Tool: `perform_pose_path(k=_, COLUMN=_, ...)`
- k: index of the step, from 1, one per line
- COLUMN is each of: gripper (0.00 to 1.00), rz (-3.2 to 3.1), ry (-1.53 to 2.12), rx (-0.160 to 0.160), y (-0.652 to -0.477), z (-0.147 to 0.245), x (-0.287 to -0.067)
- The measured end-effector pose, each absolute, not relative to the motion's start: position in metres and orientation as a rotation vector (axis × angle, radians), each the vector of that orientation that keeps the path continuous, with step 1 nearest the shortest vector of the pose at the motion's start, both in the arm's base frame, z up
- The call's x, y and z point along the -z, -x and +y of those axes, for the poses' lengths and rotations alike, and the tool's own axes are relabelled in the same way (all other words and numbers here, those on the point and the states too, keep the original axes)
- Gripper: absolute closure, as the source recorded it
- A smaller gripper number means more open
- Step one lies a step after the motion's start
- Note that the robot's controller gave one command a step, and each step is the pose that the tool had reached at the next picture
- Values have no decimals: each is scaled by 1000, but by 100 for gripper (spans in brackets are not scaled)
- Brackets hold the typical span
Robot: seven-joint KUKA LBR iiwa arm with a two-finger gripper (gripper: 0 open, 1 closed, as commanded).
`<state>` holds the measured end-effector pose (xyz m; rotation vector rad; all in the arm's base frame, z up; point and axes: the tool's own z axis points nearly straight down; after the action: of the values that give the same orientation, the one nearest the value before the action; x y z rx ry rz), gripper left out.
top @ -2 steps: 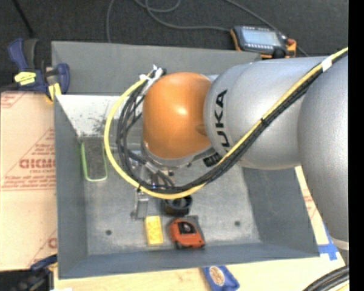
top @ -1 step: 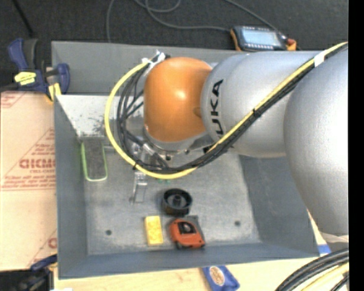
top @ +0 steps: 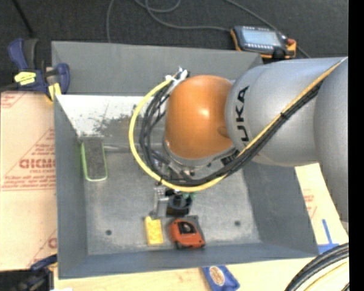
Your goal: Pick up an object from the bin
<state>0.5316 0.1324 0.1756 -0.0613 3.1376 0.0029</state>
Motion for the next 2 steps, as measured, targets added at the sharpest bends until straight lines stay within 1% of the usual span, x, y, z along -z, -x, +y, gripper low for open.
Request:
perform_pose_path(k=1, gripper=0, rz=3139, ry=107, rx=1, y=-525, z=98, x=-171)
perform_pose_path(k=2, gripper=0, rz=3137, ry=-79, rx=-3, y=-506, z=85, x=-150)
